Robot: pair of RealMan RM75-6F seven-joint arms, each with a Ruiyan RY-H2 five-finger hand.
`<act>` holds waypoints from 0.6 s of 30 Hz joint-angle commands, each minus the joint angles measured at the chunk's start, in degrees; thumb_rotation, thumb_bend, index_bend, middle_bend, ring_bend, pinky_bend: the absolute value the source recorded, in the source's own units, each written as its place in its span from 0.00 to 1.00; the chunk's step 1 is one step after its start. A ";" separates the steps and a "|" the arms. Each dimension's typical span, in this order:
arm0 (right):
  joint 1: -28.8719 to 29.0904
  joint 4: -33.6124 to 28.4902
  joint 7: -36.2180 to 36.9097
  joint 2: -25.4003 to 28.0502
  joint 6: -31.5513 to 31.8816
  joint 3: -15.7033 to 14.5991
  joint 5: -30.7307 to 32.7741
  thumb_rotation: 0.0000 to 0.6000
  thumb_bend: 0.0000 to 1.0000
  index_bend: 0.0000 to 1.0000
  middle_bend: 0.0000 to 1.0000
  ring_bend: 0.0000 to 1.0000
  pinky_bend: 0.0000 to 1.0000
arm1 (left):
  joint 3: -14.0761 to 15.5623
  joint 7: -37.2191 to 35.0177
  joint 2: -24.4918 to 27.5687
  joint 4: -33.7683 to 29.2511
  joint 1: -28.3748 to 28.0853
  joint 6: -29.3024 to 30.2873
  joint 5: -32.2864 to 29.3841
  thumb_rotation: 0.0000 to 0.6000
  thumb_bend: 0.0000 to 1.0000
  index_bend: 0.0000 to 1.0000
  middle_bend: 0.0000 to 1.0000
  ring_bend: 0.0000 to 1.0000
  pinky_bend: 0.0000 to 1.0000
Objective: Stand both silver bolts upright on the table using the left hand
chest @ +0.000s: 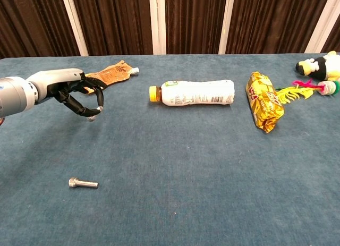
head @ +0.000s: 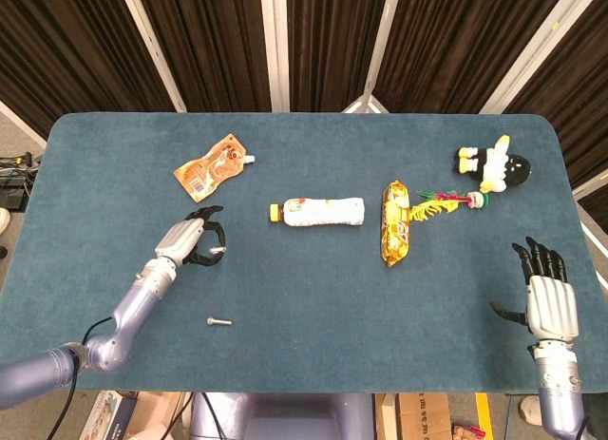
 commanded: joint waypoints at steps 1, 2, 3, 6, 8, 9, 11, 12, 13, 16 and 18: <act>0.02 0.07 -0.10 -0.09 -0.02 0.00 0.04 1.00 0.07 0.14 0.07 0.02 0.00 | -1.84 -7.70 0.42 0.68 1.24 -3.62 1.50 1.00 0.58 0.59 0.06 0.00 0.00; 0.03 0.09 -0.15 -0.12 -0.03 0.00 0.08 1.00 0.07 0.14 0.07 0.02 0.00 | -1.83 -8.76 0.29 1.20 1.37 -3.76 2.47 1.00 0.58 0.59 0.06 0.00 0.00; 0.04 0.11 -0.19 -0.15 -0.05 0.01 0.11 1.00 0.07 0.14 0.07 0.02 0.00 | -1.79 -9.73 0.11 1.75 1.51 -3.74 3.50 1.00 0.58 0.59 0.06 0.00 0.00; 0.09 0.21 -0.30 -0.29 -0.12 0.05 0.24 1.00 0.07 0.14 0.07 0.02 0.00 | -1.42 -12.89 -0.71 3.73 1.95 -3.38 6.83 1.00 0.57 0.60 0.06 0.00 0.00; 0.13 0.27 -0.38 -0.35 -0.22 0.04 0.31 1.00 0.07 0.14 0.07 0.02 0.00 | -1.13 -14.60 -1.14 4.76 2.12 -3.29 8.38 1.00 0.57 0.60 0.06 0.00 0.00; 0.16 0.31 -0.44 -0.40 -0.27 0.05 0.36 1.00 0.07 0.14 0.07 0.02 0.00 | -0.88 -15.79 -1.37 5.42 2.22 -3.26 9.46 1.00 0.57 0.60 0.06 0.00 0.00; 0.18 0.35 -0.49 -0.46 -0.33 0.04 0.39 1.00 0.07 0.14 0.07 0.02 0.00 | -0.54 -17.32 -1.59 6.15 2.31 -3.31 10.75 1.00 0.57 0.59 0.06 0.00 0.00; 0.19 0.36 -0.49 -0.48 -0.34 0.03 0.38 1.00 0.07 0.14 0.07 0.02 0.00 | -0.36 -18.03 -1.66 6.50 2.32 -3.40 11.31 1.00 0.57 0.59 0.06 0.00 0.00; 0.20 0.39 -0.51 -0.51 -0.35 0.03 0.41 1.00 0.07 0.14 0.07 0.02 0.00 | -0.10 -19.03 -1.77 7.05 2.34 -3.51 12.08 1.00 0.56 0.59 0.06 0.00 0.00; 0.21 0.46 -0.58 -0.58 -0.32 0.08 0.47 1.00 0.07 0.14 0.07 0.02 0.00 | 0.41 -20.82 -1.93 8.01 2.31 -3.74 13.45 1.00 0.56 0.58 0.06 0.00 0.00; 0.22 0.54 -0.60 -0.66 -0.28 0.12 0.51 1.00 0.07 0.15 0.07 0.02 0.00 | 0.81 -22.29 -1.94 8.63 2.22 -4.05 14.47 1.00 0.56 0.58 0.06 0.00 0.00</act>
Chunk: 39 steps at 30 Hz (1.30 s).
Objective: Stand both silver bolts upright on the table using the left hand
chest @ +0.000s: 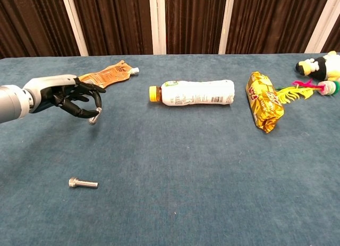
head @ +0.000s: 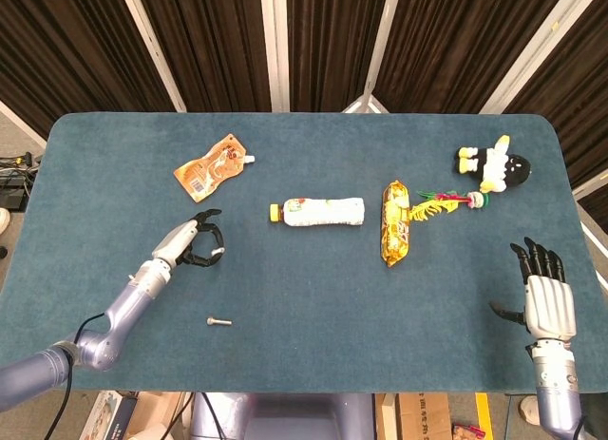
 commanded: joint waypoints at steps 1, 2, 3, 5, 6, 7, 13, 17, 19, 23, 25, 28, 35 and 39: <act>0.01 0.09 0.00 -0.06 0.09 0.07 0.02 1.00 0.07 0.15 0.07 0.02 0.00 | 0.75 -2.06 -0.13 1.04 -0.07 -0.52 1.46 1.00 0.56 0.58 0.06 0.00 0.00; 0.01 0.08 -0.02 -0.04 0.12 0.10 0.02 1.00 0.07 0.15 0.07 0.02 0.00 | 0.91 -2.60 -0.08 1.20 -0.11 -0.63 1.87 1.00 0.56 0.58 0.06 0.00 0.00; -0.01 0.13 -0.05 -0.07 0.08 0.06 0.05 1.00 0.07 0.15 0.07 0.02 0.00 | 1.06 -3.11 -0.02 1.33 -0.15 -0.71 2.25 1.00 0.55 0.58 0.06 0.00 0.00; 0.02 0.25 -0.10 -0.20 0.01 0.04 0.11 1.00 0.07 0.15 0.07 0.02 0.00 | 1.40 -4.30 0.16 1.63 -0.27 -0.87 3.13 1.00 0.55 0.58 0.05 0.00 0.00; 0.04 0.31 -0.13 -0.25 0.00 0.05 0.13 1.00 0.07 0.15 0.07 0.02 0.00 | 1.52 -4.77 0.27 1.69 -0.31 -0.93 3.45 1.00 0.55 0.58 0.05 0.00 0.00; 0.09 0.31 -0.19 -0.33 -0.04 0.04 0.11 1.00 0.07 0.15 0.07 0.02 0.00 | 1.63 -5.25 0.38 1.74 -0.34 -1.00 3.73 1.00 0.54 0.58 0.05 0.00 0.00; 0.12 0.45 -0.40 -0.54 -0.05 0.03 0.19 1.00 0.07 0.15 0.07 0.02 0.00 | 2.53 -7.69 1.44 2.05 -0.59 -1.72 5.21 1.00 0.54 0.57 0.05 0.00 0.00; 0.16 0.52 -0.57 -0.67 -0.05 0.07 0.26 1.00 0.07 0.15 0.07 0.02 0.00 | 3.21 -9.16 2.36 2.12 -0.72 -2.29 6.04 1.00 0.53 0.57 0.05 0.00 0.00; 0.15 0.50 -0.61 -0.71 -0.05 0.08 0.33 1.00 0.07 0.15 0.07 0.02 0.00 | 3.61 -9.85 2.83 2.19 -0.76 -2.51 6.49 1.00 0.52 0.56 0.05 0.00 0.00; 0.15 0.52 -0.75 -0.79 -0.02 0.07 0.35 1.00 0.07 0.15 0.07 0.02 0.00 | 4.14 -11.37 3.58 1.97 -0.81 -2.63 7.27 1.00 0.52 0.56 0.05 0.00 0.00; 0.14 0.51 -0.77 -0.82 0.03 0.09 0.35 1.00 0.07 0.15 0.07 0.02 0.00 | 4.30 -11.95 3.89 1.81 -0.87 -2.69 7.60 1.00 0.51 0.56 0.04 0.00 0.00; 0.11 0.49 -0.81 -0.87 0.19 0.16 0.37 1.00 0.07 0.15 0.07 0.02 0.00 | 4.66 -13.07 4.63 1.44 -0.90 -2.83 8.25 1.00 0.50 0.56 0.04 0.00 0.00; 0.06 0.44 -0.89 -0.96 0.33 0.19 0.40 1.00 0.07 0.15 0.07 0.02 0.00 | 5.89 -15.58 6.41 1.06 -1.13 -3.36 9.87 1.00 0.45 0.54 0.04 0.00 0.00; 0.07 0.49 -0.92 -1.06 0.35 0.26 0.50 1.00 0.07 0.15 0.07 0.02 0.00 | 6.50 -16.52 6.86 1.14 -1.34 -3.40 10.64 1.00 0.40 0.53 0.04 0.00 0.00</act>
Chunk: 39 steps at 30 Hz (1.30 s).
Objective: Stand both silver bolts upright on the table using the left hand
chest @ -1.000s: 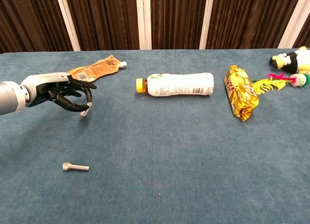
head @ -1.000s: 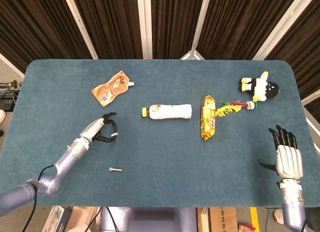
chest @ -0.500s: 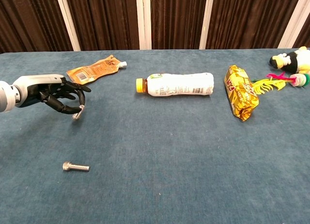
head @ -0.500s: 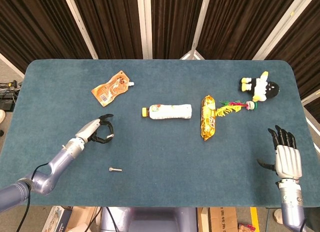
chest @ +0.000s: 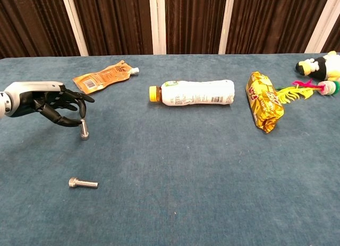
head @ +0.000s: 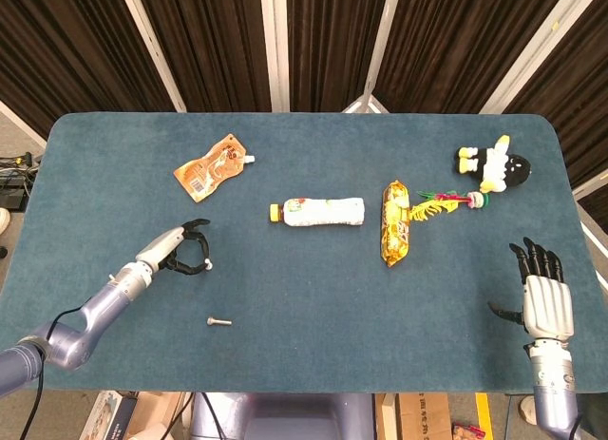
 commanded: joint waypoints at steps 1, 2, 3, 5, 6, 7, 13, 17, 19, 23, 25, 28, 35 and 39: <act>0.01 0.05 -0.03 -0.05 -0.01 0.01 0.01 1.00 0.07 0.15 0.07 0.02 0.00 | 0.39 -0.60 0.20 0.17 -0.13 0.03 0.42 1.00 0.39 0.53 0.04 0.00 0.00; 0.01 0.09 -0.06 -0.07 0.00 0.01 0.02 1.00 0.07 0.15 0.07 0.02 0.00 | 0.65 -1.01 0.29 0.26 -0.17 0.04 0.70 1.00 0.39 0.53 0.04 0.00 0.00; 0.01 0.12 -0.07 -0.09 0.01 0.01 0.03 1.00 0.07 0.15 0.07 0.02 0.00 | 0.85 -1.27 0.37 0.33 -0.22 -0.01 0.91 1.00 0.38 0.53 0.04 0.00 0.00; 0.02 0.18 -0.09 -0.17 0.01 0.06 0.11 1.00 0.07 0.16 0.07 0.02 0.00 | 1.31 -1.62 0.55 0.61 -0.35 -0.18 1.34 1.00 0.38 0.53 0.04 0.00 0.00; 0.02 0.19 -0.07 -0.19 -0.01 0.08 0.16 1.00 0.07 0.16 0.07 0.02 0.00 | 1.53 -1.80 0.64 0.71 -0.41 -0.24 1.54 1.00 0.38 0.53 0.04 0.00 0.00; 0.01 0.18 -0.04 -0.20 -0.03 0.09 0.20 1.00 0.07 0.16 0.07 0.02 0.00 | 1.69 -2.07 0.76 0.74 -0.45 -0.29 1.69 1.00 0.38 0.53 0.04 0.00 0.00; 0.00 0.03 -0.21 -0.34 0.09 0.08 0.16 1.00 0.07 0.16 0.07 0.02 0.00 | 1.80 -3.94 1.69 0.08 -0.53 1.29 2.53 1.00 0.38 0.51 0.04 0.00 0.00; -0.02 -0.06 -0.24 -0.35 0.14 0.12 0.20 1.00 0.07 0.16 0.07 0.02 0.00 | 1.40 -4.37 2.75 -1.28 -0.47 3.65 3.48 1.00 0.38 0.49 0.04 0.00 0.00; -0.07 -0.07 -0.25 -0.35 0.26 0.10 0.14 1.00 0.07 0.16 0.07 0.02 0.00 | 1.33 -2.72 3.55 -2.11 -0.55 5.42 4.46 1.00 0.38 0.48 0.04 0.00 0.00; -0.14 -0.23 -0.24 -0.24 0.36 0.17 0.20 1.00 0.07 0.16 0.07 0.02 0.00 | 0.88 4.05 5.70 -5.54 -0.75 8.90 5.84 1.00 0.38 0.50 0.04 0.00 0.00; -0.16 -0.34 -0.20 -0.17 0.35 0.18 0.21 1.00 0.07 0.16 0.07 0.02 0.00 | 0.62 9.17 7.14 -8.12 -0.94 10.51 6.59 1.00 0.38 0.50 0.04 0.00 0.00; -0.28 -0.62 0.08 -0.02 0.48 0.31 0.32 1.00 0.07 0.16 0.07 0.02 0.00 | 0.20 24.08 10.09 -14.92 -0.36 13.22 5.63 1.00 0.38 0.48 0.04 0.00 0.00; -0.45 -1.30 0.50 0.52 0.59 0.06 -0.22 1.00 0.07 0.16 0.07 0.02 0.00 | 1.23 46.99 14.24 -30.91 1.68 15.30 -3.08 1.00 0.37 0.50 0.04 0.00 0.00; -0.59 -1.58 0.83 0.87 0.66 0.04 -0.30 1.00 0.07 0.16 0.07 0.02 0.00 | 3.29 61.19 14.61 -37.76 1.54 16.14 -12.62 1.00 0.36 0.49 0.04 0.00 0.00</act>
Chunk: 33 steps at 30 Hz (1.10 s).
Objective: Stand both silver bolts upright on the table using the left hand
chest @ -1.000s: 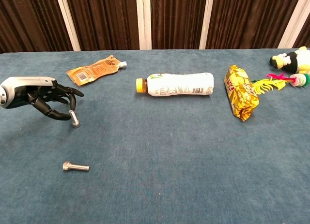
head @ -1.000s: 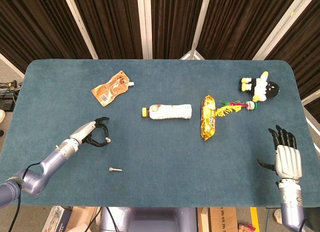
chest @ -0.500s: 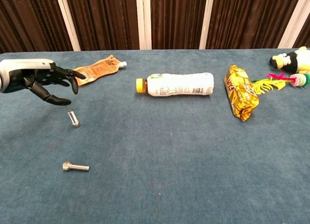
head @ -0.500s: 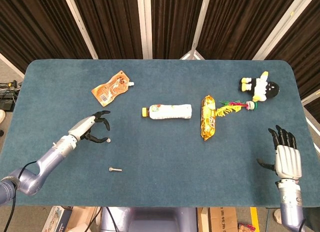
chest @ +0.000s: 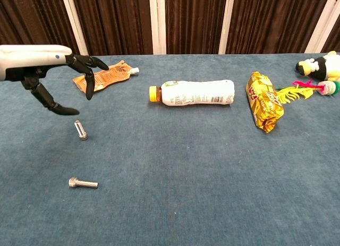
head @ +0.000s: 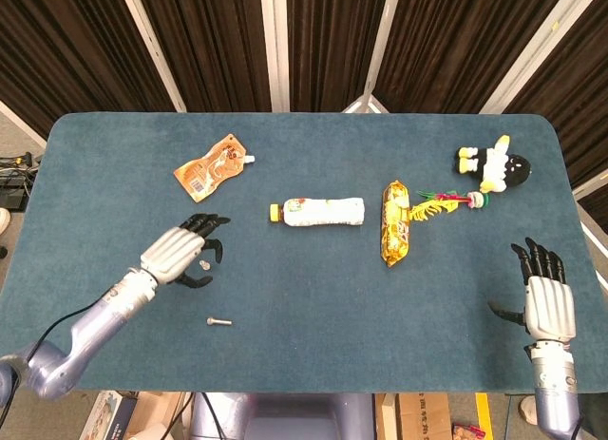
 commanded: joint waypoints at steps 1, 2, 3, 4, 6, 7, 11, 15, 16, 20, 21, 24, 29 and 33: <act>-0.06 -0.12 0.23 0.18 0.01 0.02 -0.02 1.00 0.07 0.16 0.07 0.02 0.00 | 2.33 18.68 2.07 -11.94 0.43 2.96 -12.82 1.00 0.36 0.49 0.03 0.00 0.00; -0.08 -0.13 0.30 0.23 0.04 0.05 -0.02 1.00 0.07 0.16 0.07 0.02 0.00 | 2.49 20.96 1.43 -12.55 0.09 3.60 -14.46 1.00 0.36 0.49 0.03 0.00 0.00; -0.08 -0.11 0.31 0.25 0.03 0.05 -0.02 1.00 0.07 0.16 0.07 0.02 0.00 | 2.69 23.04 0.78 -12.94 -0.31 4.13 -15.88 1.00 0.36 0.50 0.03 0.00 0.00; -0.07 -0.09 0.35 0.25 -0.03 0.05 0.01 1.00 0.07 0.16 0.07 0.02 0.00 | 2.96 25.12 0.09 -13.25 -0.77 4.56 -17.31 1.00 0.36 0.50 0.03 0.00 0.00; -0.07 -0.09 0.53 0.32 -0.13 0.14 0.16 1.00 0.07 0.16 0.07 0.02 0.00 | 3.37 28.74 -1.32 -13.64 -1.65 5.59 -19.99 1.00 0.36 0.51 0.03 0.00 0.00; -0.05 -0.01 0.52 0.32 -0.18 0.18 0.25 1.00 0.07 0.16 0.07 0.02 0.00 | 3.66 30.42 -1.97 -13.74 -2.08 6.03 -21.26 1.00 0.36 0.51 0.03 0.00 0.00; -0.01 0.19 0.72 0.34 -0.40 0.27 0.45 1.00 0.07 0.16 0.07 0.02 0.00 | 4.78 35.89 -4.83 -13.90 -3.61 8.00 -26.09 1.00 0.35 0.51 0.03 0.00 0.00; 0.00 0.27 0.86 0.36 -0.44 0.25 0.40 1.00 0.07 0.16 0.07 0.02 0.00 | 5.80 38.79 -7.61 -13.44 -4.54 9.45 -29.95 1.00 0.34 0.51 0.03 0.00 0.00; 0.00 0.28 0.88 0.37 -0.45 0.26 0.41 1.00 0.07 0.16 0.07 0.02 0.00 | 6.02 39.22 -8.16 -13.50 -4.80 9.63 -30.90 1.00 0.34 0.51 0.03 0.00 0.00; 0.02 0.32 0.85 0.35 -0.50 0.33 0.56 1.00 0.07 0.16 0.07 0.02 0.00 | 6.75 40.48 -9.34 -13.64 -5.52 10.15 -32.41 1.00 0.32 0.51 0.03 0.00 0.00; 0.03 0.35 0.82 0.32 -0.52 0.35 0.61 1.00 0.07 0.16 0.07 0.02 0.00 | 6.88 40.75 -9.61 -13.74 -5.67 10.39 -32.80 1.00 0.32 0.51 0.03 0.00 0.00; 0.05 0.35 0.80 0.29 -0.57 0.35 0.65 1.00 0.07 0.16 0.07 0.02 0.00 | 7.48 41.91 -10.23 -13.89 -6.15 11.04 -33.69 1.00 0.32 0.51 0.03 0.00 0.00; -0.04 0.31 0.97 0.36 -0.34 0.41 0.57 1.00 0.07 0.16 0.07 0.02 0.00 | 8.33 42.99 -11.01 -13.61 -6.64 12.10 -34.94 1.00 0.32 0.51 0.03 0.00 0.00; -0.01 0.32 0.96 0.40 -0.53 0.44 0.77 1.00 0.07 0.16 0.07 0.02 0.00 | 9.12 43.52 -11.93 -12.80 -7.01 12.24 -35.47 1.00 0.32 0.49 0.03 0.00 0.00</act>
